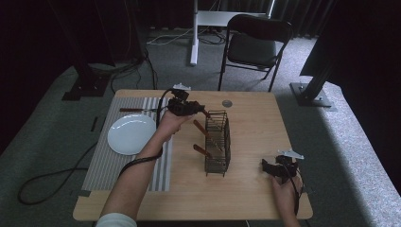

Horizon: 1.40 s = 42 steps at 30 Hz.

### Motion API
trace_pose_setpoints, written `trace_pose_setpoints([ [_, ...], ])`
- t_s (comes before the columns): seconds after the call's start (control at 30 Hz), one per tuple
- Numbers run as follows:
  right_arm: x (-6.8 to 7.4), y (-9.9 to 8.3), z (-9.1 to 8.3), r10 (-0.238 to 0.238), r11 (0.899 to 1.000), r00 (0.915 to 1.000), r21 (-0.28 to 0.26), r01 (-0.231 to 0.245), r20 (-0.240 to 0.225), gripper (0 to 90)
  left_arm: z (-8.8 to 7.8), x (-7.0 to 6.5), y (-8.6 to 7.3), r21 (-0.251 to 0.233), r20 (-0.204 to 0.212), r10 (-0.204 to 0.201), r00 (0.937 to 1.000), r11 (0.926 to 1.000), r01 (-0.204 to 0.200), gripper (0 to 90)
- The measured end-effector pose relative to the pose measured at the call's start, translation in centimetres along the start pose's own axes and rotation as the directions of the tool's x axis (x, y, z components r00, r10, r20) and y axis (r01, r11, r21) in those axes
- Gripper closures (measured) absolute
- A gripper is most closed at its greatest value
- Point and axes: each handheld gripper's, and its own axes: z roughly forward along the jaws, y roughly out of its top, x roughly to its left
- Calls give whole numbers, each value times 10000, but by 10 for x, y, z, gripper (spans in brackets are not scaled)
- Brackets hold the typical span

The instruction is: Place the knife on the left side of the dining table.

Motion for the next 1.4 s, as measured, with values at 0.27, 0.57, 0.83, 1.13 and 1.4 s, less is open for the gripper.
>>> trace_pose_setpoints([
  [0.27, 0, 0, 0, 4, 10000, 10000, -8, -4, -2, 135, 1, 2, -3, -104, 255, -131, 9996, 9999, 134, 704],
  [0.57, 0, 0, 0, 3, 10000, 10000, -4, -3, -2, 135, -2, -4, -7, -335, 992, 214, 9948, 9993, -181, 750],
  [0.83, 0, 0, 0, 2, 10000, 10000, -4, -2, -1, 135, -8, -14, -4, -520, 1004, 390, 9942, 9981, -339, 756],
  [1.13, 0, 0, 0, 4, 10000, 10000, -7, -4, -2, 135, -23, -24, 6, -785, 973, 580, 9936, 9956, -504, 756],
  [1.4, 0, 0, 0, 1, 10000, 10000, -3, -1, -1, 135, -47, -29, 12, -1167, 963, 656, 9932, 9917, -542, 756],
])
